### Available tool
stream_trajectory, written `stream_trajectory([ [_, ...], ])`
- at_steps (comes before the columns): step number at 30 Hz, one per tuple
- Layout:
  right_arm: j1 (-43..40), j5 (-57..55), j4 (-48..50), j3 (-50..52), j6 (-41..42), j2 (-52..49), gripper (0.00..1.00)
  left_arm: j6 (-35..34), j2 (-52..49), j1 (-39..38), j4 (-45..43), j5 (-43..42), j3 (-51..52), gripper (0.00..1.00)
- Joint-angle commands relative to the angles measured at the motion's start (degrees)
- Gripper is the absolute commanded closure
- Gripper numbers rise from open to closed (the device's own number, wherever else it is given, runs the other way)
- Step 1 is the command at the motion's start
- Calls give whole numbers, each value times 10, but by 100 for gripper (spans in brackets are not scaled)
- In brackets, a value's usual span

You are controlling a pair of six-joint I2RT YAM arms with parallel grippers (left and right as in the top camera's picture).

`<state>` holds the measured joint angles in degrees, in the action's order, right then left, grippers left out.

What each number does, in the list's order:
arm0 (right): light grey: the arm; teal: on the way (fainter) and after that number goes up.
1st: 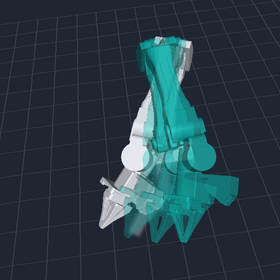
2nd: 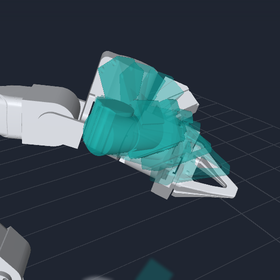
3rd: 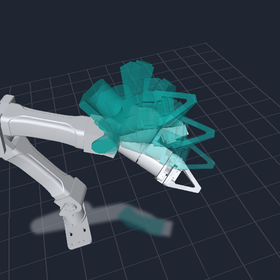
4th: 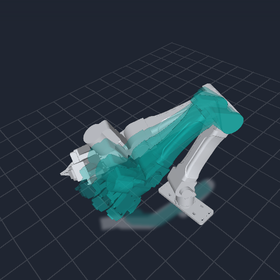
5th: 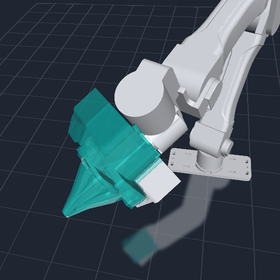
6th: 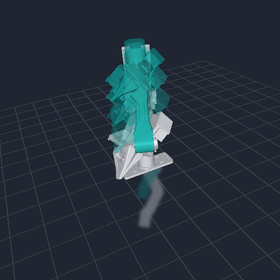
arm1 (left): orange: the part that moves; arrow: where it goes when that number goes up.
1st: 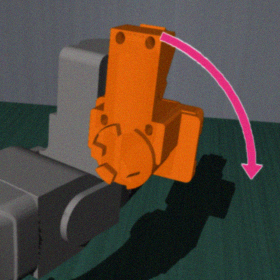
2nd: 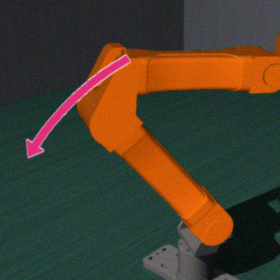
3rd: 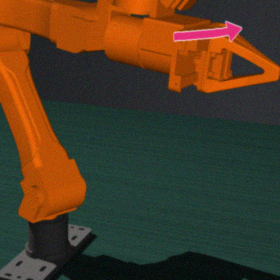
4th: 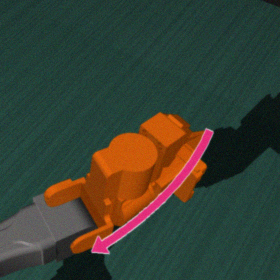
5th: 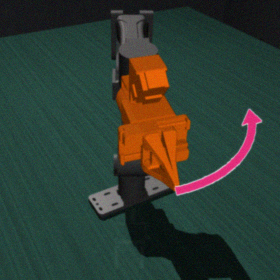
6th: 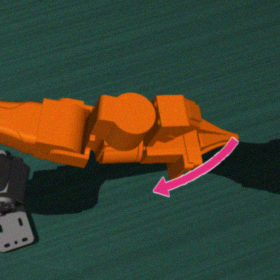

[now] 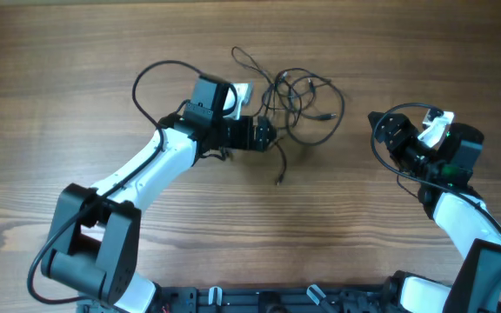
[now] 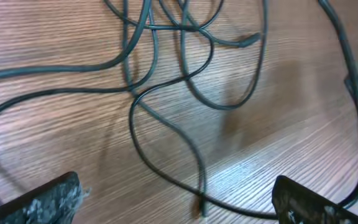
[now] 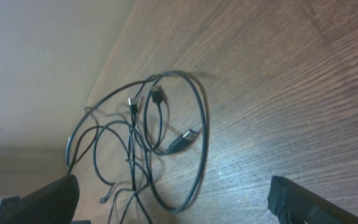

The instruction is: Untangle cables

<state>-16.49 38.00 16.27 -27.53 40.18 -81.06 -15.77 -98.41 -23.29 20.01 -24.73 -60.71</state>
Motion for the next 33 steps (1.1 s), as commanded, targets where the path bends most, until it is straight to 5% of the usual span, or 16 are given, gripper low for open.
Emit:
stream_trajectory([
  [1,0,20,9,-2,-13,-1,0,-2,42,10,2,17,-5,0],
  [5,7,169,120,-5,35,-1,0,-1,166,33,2,25,-5,0],
  [8,59,184,132,-42,48,-1,1,-1,245,45,2,113,-5,0],
  [11,146,78,82,-95,20,-1,1,-1,258,45,14,124,-5,0],
  [15,246,-111,-122,-194,-100,-1,0,-1,247,45,85,124,-5,0],
  [20,253,-132,-146,-220,18,-12,1,-1,245,45,99,124,-4,0],
  [23,253,-131,-116,-220,64,-71,9,-1,245,45,99,124,-4,0],
  [29,275,-125,156,-225,194,-265,34,-1,245,45,99,124,-4,0],
  [31,298,-127,178,-256,212,-320,36,-1,245,45,99,124,-4,0],
  [32,308,-127,179,-280,196,-341,41,-1,245,45,99,124,-4,0],
  [33,316,-125,177,-307,177,-357,62,-1,245,45,99,124,-4,0],
])
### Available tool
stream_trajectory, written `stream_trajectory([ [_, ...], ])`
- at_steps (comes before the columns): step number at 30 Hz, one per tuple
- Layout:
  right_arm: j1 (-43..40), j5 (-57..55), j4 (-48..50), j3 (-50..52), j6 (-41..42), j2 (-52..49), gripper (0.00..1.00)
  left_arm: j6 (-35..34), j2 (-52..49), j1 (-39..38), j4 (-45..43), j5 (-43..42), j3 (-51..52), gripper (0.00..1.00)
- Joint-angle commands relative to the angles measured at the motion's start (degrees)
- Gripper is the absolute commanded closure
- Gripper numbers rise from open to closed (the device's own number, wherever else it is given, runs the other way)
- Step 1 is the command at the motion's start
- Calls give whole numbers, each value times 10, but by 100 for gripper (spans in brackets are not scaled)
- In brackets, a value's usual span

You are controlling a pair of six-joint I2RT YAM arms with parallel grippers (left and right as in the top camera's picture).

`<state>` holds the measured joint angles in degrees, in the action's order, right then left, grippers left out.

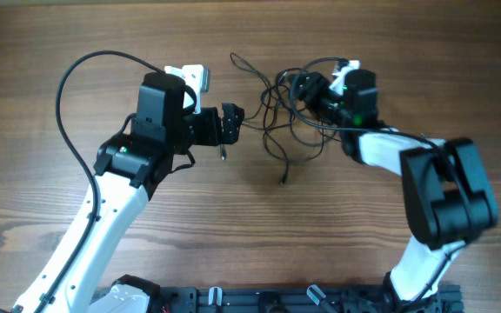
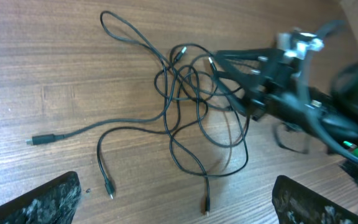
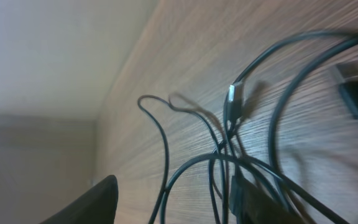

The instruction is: Untangle cables

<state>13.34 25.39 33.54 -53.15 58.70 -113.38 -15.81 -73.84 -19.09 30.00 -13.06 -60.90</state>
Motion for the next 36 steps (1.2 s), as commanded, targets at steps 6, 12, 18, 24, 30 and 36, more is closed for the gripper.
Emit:
stream_trajectory([
  [6,21,97,-54,-136,-73,73,95,-1,-1,3,-1,7,-2,0],
  [12,16,6,-246,-141,-256,341,95,-1,-1,3,-1,7,-2,0],
  [18,-58,-40,-348,-141,-309,528,96,-17,-1,1,-29,-17,-2,0],
  [24,-83,-42,-338,-141,-332,566,95,-27,-52,-30,-76,-101,-2,0],
  [30,-89,-31,-357,-141,-357,567,95,-101,-252,-109,-265,-39,-2,0],
  [36,-89,-68,-258,-141,-363,565,90,-101,-390,-129,-349,163,-2,26],
])
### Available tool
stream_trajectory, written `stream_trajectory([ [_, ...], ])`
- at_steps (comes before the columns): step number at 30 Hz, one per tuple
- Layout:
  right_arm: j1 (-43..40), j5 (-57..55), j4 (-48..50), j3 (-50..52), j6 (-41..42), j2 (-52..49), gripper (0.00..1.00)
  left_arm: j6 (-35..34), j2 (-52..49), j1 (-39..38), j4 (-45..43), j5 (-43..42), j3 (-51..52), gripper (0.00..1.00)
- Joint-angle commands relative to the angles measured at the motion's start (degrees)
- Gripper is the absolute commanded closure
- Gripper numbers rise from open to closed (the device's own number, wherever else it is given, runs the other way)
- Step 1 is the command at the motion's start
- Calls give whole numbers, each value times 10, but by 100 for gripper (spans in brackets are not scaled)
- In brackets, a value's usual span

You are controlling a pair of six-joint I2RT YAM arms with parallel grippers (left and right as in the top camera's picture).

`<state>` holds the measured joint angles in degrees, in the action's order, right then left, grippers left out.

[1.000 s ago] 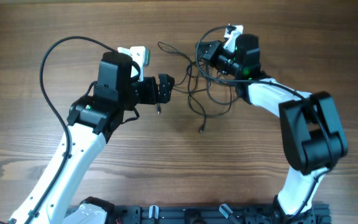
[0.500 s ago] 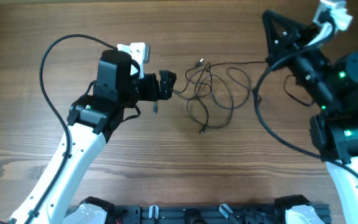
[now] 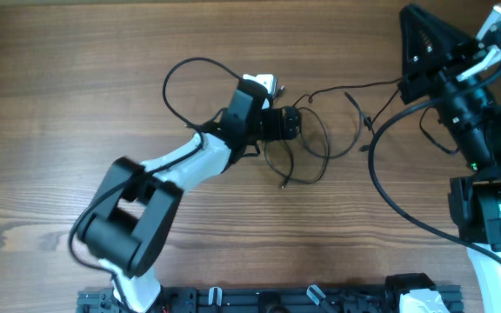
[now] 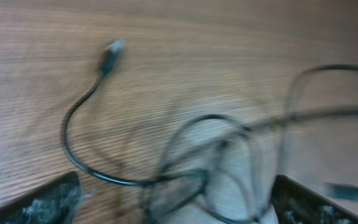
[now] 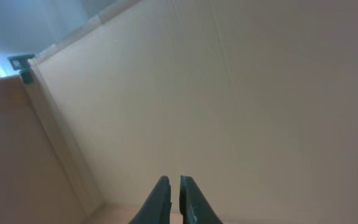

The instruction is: Untangle cables

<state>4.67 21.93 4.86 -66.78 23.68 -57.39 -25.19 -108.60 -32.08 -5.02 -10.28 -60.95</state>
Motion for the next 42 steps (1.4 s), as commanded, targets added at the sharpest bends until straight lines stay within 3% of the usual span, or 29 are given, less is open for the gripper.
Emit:
stream_trajectory([
  [1,-3,-53,40,-5,-17,5,92,-8,-51,5,9,159,-1,49],
  [3,-8,-137,84,-7,-48,5,95,-7,-54,28,63,192,-1,96],
  [8,-64,-195,121,-70,-57,-22,95,-8,-54,85,178,263,-1,96],
  [11,-75,-108,48,-111,-21,-67,95,-21,-54,135,208,256,-1,96],
  [13,-73,-24,-37,-111,17,-100,95,-25,-53,152,206,201,-2,96],
  [17,-51,1,-229,-111,82,-233,95,-25,-30,184,205,36,-2,96],
  [21,-31,109,-224,-111,73,-360,95,-23,35,197,205,-36,-2,96],
  [22,-28,125,-210,-111,73,-376,95,-23,59,197,205,-64,-2,91],
  [23,-28,130,-197,-111,73,-382,95,-23,78,195,204,-116,-2,69],
  [24,-28,132,-177,-111,73,-382,95,-23,90,189,198,-163,-2,38],
  [25,-29,157,-134,-111,68,-375,95,-23,96,180,192,-201,-2,23],
  [27,-29,206,-58,-111,66,-362,95,-23,96,147,168,-260,-2,12],
  [29,-29,199,-58,-111,68,-358,95,-23,96,106,127,-273,-2,0],
  [32,-30,142,-126,-111,57,-358,95,-23,95,26,62,-163,-2,0],
  [34,-30,139,-152,-111,3,-358,95,-23,93,-36,46,-9,-2,0],
  [36,-31,139,-153,-111,-13,-356,95,-14,88,-73,43,82,-2,1],
  [39,-43,139,-163,-111,-13,-356,95,166,76,-107,86,239,-2,0],
  [41,-58,139,-188,-111,-23,-356,95,213,76,-101,164,401,-2,0],
  [42,-62,139,-194,-111,-28,-356,95,229,76,-97,194,440,-2,1],
])
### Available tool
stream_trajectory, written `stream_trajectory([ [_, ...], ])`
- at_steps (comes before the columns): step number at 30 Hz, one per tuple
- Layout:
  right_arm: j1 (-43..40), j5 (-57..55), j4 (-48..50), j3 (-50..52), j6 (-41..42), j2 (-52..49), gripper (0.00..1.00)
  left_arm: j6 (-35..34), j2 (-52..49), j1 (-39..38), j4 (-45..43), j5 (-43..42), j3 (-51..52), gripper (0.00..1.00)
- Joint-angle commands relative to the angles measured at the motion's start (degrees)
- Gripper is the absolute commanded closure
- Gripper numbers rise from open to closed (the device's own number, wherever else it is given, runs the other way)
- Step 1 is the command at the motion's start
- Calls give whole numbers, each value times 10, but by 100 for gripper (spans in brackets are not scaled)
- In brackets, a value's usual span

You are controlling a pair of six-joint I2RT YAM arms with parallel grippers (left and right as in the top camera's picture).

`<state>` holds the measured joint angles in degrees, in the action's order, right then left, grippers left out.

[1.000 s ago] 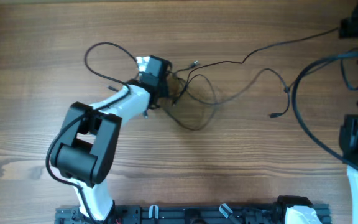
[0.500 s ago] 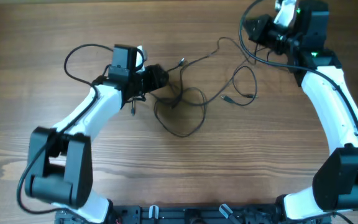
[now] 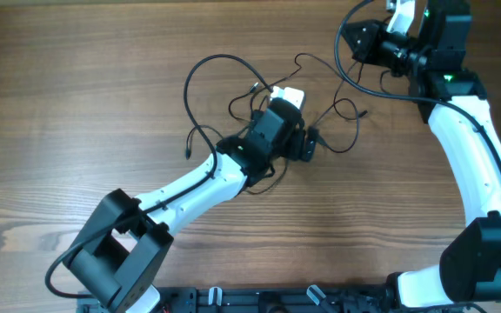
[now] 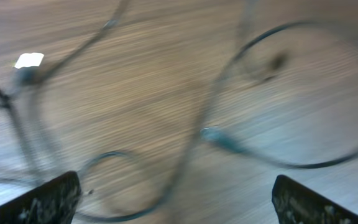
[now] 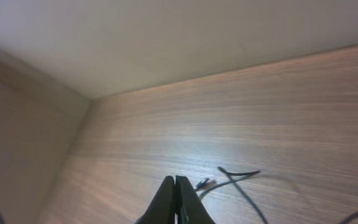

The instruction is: Untangle cables

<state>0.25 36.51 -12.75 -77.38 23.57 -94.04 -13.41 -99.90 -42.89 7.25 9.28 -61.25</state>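
Observation:
Thin black cables (image 3: 344,115) lie in loose loops at mid-table, with one strand (image 3: 307,63) running toward the top right. My left gripper (image 3: 310,144) sits low at the loops' left edge. It is open (image 4: 179,200), and blurred strands and a plug (image 4: 219,138) lie ahead of it. My right gripper (image 3: 356,40) is at the far top right. Its fingers (image 5: 176,190) are pressed together, seemingly on a thin cable strand. A cable end with a plug (image 5: 205,183) lies on the wood just beyond them.
A loose cable end (image 3: 189,149) lies left of the left arm. The arms' own thick black leads loop above the table (image 3: 76,104), one of them (image 3: 207,68) by the left wrist and another (image 3: 350,74) below the right wrist. A beige wall (image 5: 166,37) borders the table's far edge.
My left gripper has moved right, from the tangle's left side to its lower middle. My right gripper, still shut, has come down and left toward the table's far edge. The loops lie looser.
At first both grippers were open, the left beside a tight tangle and the right far off. Then the right reached into the tangle's right side. Later it was shut and raised, with a strand stretched out rightward. Now the cables lie more spread out.

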Motion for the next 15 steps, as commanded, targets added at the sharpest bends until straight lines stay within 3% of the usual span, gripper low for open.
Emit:
stream_trajectory([
  [1,-23,-7,-24,-5,-26,10,95,122,-10,16,105,277,2,1],
  [5,-31,-7,-36,-5,-26,10,95,156,-10,36,302,351,2,0],
  [7,-31,-7,-38,-5,-26,10,95,154,-9,36,302,433,-1,0],
  [10,-31,-7,-45,-5,-26,10,95,67,-5,36,268,499,-16,0],
  [12,-31,-7,-48,-5,-26,10,95,-22,-1,36,226,418,-36,0],
  [15,-31,-7,-49,-5,-26,10,95,19,1,37,139,69,-42,0],
])
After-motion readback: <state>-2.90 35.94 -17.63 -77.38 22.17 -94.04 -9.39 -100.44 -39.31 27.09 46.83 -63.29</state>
